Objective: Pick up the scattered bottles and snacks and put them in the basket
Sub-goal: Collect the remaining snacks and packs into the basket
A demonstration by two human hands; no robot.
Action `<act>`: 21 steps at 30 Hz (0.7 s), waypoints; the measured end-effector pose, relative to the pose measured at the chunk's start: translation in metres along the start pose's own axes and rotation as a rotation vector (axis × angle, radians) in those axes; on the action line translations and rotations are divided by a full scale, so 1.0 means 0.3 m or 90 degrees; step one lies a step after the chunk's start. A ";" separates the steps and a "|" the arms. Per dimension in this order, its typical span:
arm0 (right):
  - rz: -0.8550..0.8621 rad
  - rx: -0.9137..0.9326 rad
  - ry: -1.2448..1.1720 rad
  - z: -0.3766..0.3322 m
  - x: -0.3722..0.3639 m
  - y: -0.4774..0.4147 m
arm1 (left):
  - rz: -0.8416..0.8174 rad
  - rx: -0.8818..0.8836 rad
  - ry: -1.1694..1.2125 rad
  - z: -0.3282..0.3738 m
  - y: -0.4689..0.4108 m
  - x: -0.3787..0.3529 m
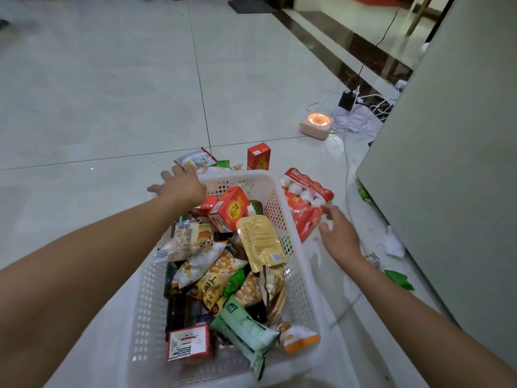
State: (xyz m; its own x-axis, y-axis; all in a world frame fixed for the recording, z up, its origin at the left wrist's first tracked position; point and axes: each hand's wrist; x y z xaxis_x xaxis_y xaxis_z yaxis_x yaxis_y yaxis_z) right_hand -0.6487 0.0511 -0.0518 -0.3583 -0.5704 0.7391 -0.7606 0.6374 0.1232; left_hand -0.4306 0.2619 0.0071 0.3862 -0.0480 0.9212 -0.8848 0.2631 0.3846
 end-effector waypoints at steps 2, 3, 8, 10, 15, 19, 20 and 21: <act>-0.027 -0.113 -0.081 0.023 0.011 -0.001 | -0.025 0.056 0.044 -0.069 -0.013 -0.018; -0.064 -0.149 -0.121 0.029 0.009 0.004 | -0.039 0.088 0.060 -0.110 -0.018 -0.033; -0.261 -0.192 -0.249 -0.019 -0.080 0.053 | -0.197 0.161 0.181 -0.260 0.012 -0.087; -0.210 -0.187 -0.213 -0.015 -0.116 0.042 | -0.260 0.191 0.260 -0.298 0.038 -0.090; -0.182 -0.186 -0.174 -0.016 -0.134 0.030 | -0.268 0.214 0.420 -0.360 0.048 -0.099; -0.195 -0.186 -0.180 -0.058 -0.159 0.047 | -0.238 0.214 0.470 -0.405 0.053 -0.093; -0.202 -0.186 -0.185 -0.068 -0.173 0.049 | -0.216 0.216 0.474 -0.424 0.048 -0.098; -0.215 -0.184 -0.189 -0.087 -0.187 0.056 | -0.194 0.219 0.478 -0.446 0.046 -0.102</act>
State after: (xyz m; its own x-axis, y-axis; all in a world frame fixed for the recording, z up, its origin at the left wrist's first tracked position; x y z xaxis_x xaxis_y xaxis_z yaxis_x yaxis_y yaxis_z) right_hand -0.6271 0.1074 -0.0740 -0.2889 -0.8640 0.4123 -0.6952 0.4854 0.5301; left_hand -0.4197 0.3961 -0.0238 0.5804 0.6091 0.5404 -0.6986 0.0315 0.7148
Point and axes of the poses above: each hand's wrist, its own y-axis away from the middle knuckle, its own x-axis out of the back of the hand, z = x × y, and after that the axes turned 7 degrees about -z, right-handed
